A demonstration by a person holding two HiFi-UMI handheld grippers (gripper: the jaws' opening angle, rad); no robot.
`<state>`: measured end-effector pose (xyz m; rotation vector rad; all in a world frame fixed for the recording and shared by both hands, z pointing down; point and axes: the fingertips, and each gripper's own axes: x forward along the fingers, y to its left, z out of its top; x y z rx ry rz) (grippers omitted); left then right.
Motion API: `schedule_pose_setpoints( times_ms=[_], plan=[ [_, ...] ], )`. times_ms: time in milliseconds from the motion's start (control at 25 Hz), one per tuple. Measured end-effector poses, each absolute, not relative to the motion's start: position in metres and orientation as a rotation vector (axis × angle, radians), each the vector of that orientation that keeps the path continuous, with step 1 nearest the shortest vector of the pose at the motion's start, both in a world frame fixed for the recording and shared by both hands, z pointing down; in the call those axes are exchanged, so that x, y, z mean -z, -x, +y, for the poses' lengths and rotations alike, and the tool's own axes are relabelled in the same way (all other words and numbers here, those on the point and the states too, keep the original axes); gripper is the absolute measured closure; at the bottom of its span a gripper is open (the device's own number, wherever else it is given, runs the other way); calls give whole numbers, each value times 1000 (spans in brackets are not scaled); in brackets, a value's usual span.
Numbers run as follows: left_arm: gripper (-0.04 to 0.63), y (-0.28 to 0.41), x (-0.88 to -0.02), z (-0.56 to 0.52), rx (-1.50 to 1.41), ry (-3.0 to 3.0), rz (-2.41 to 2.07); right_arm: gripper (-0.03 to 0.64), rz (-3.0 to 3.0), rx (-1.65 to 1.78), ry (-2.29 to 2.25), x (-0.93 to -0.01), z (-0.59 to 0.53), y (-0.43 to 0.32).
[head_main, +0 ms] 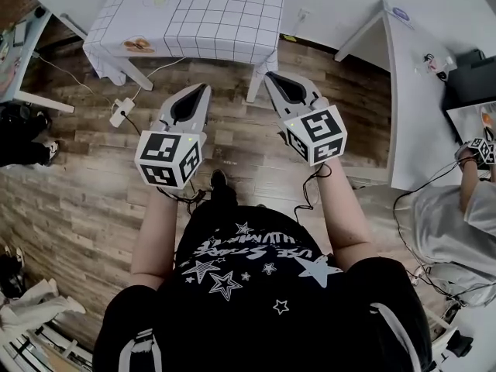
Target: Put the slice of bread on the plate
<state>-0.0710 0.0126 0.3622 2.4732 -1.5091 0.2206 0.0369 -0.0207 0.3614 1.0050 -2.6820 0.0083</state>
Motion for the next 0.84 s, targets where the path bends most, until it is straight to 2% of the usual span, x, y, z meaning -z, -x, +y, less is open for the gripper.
schedule_pose_setpoints(
  times_ms=[240, 600, 840],
  plan=[
    [588, 36, -359, 67, -219, -2463, -1542, 603, -2708, 12, -957, -359, 30, -66],
    [588, 44, -347, 129, -159, -2435, -1563, 603, -2696, 44, -907, -340, 95, -54],
    [588, -33, -368, 153, -190, -2447, -1590, 603, -2722, 54, -896, -365, 122, -132]
  ],
)
